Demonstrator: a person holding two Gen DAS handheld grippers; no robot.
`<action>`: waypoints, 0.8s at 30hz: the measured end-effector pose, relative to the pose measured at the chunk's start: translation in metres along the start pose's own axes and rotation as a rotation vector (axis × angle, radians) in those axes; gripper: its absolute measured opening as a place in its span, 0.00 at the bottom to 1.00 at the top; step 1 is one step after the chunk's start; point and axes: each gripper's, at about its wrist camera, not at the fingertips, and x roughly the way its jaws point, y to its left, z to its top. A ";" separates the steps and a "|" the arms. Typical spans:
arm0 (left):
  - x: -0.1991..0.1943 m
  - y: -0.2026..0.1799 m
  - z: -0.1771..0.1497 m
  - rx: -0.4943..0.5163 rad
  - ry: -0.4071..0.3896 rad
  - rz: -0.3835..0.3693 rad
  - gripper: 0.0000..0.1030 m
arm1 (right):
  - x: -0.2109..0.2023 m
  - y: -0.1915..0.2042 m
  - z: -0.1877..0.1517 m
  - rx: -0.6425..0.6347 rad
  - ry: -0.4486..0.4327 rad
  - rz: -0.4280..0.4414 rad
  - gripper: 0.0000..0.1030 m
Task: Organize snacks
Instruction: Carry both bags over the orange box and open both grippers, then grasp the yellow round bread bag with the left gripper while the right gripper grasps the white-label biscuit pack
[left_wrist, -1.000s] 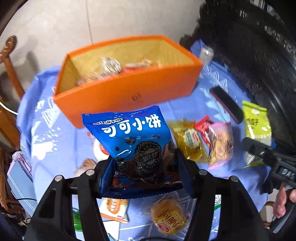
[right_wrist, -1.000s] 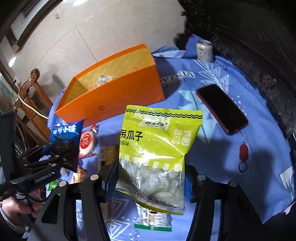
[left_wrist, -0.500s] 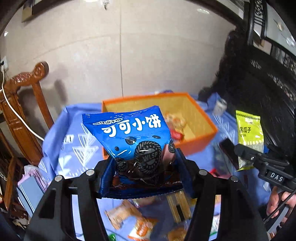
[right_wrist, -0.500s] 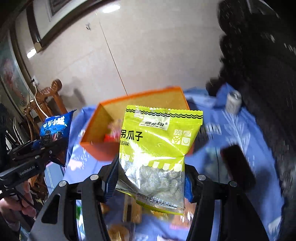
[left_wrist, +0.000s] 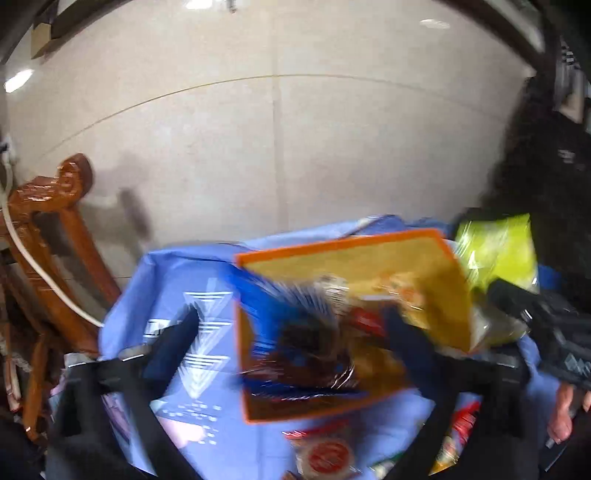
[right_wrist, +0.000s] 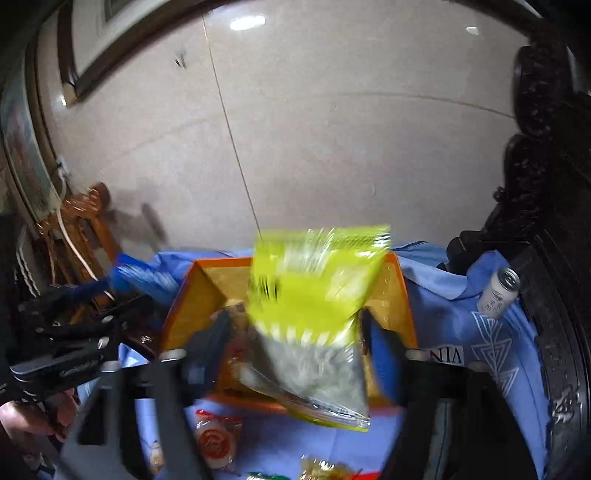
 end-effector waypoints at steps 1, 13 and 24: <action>0.003 0.002 0.002 -0.007 0.009 0.014 0.96 | 0.002 0.000 0.001 0.007 -0.003 0.004 0.89; -0.019 0.008 -0.015 -0.021 0.014 -0.010 0.96 | -0.025 0.018 -0.032 -0.001 0.011 0.037 0.89; -0.070 0.005 -0.085 -0.022 0.020 -0.033 0.96 | -0.096 0.023 -0.096 -0.047 -0.008 0.027 0.89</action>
